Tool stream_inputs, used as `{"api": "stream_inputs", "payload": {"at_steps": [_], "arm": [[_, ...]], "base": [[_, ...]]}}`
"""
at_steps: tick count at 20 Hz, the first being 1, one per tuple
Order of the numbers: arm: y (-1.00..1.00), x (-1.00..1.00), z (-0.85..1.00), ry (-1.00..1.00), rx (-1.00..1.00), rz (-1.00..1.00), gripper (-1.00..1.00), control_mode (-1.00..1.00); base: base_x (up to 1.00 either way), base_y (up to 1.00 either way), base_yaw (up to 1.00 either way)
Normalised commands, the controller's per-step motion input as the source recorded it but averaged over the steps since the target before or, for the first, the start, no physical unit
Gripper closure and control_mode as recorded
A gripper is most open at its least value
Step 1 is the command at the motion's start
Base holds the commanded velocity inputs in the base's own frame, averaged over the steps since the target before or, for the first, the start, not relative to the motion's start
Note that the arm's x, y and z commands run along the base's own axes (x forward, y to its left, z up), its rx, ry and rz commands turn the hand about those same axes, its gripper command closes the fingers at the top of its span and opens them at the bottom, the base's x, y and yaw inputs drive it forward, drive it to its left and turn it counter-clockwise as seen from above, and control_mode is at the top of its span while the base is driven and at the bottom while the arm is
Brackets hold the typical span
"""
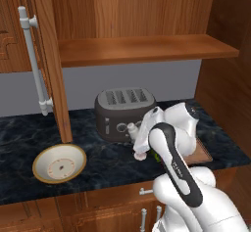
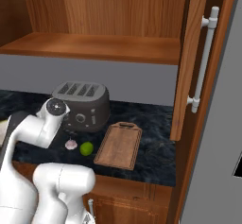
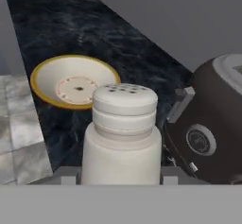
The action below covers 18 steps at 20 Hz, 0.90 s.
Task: Open the cabinet. Place the bowl and condiment on the counter. Then place the lime and garlic on the cutting board.
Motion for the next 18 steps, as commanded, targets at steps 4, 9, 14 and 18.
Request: {"api": "stream_inputs", "payload": {"at_steps": [4,9,14,18], "arm": [[0.75,0.90,-0.68,0.30,0.02,-0.02,1.00,-1.00],[0.45,0.78,-0.60,0.32,0.01,-0.03,1.00,-1.00],[0.00,0.77,-0.77,0.15,0.14,0.00,1.00,-1.00],[0.05,0.46,-0.49,0.00,0.14,0.00,1.00,-1.00]], "base": [[0.00,0.00,0.00],[0.00,0.00,0.00],[0.00,0.00,0.00],[0.00,0.00,0.00]]}}
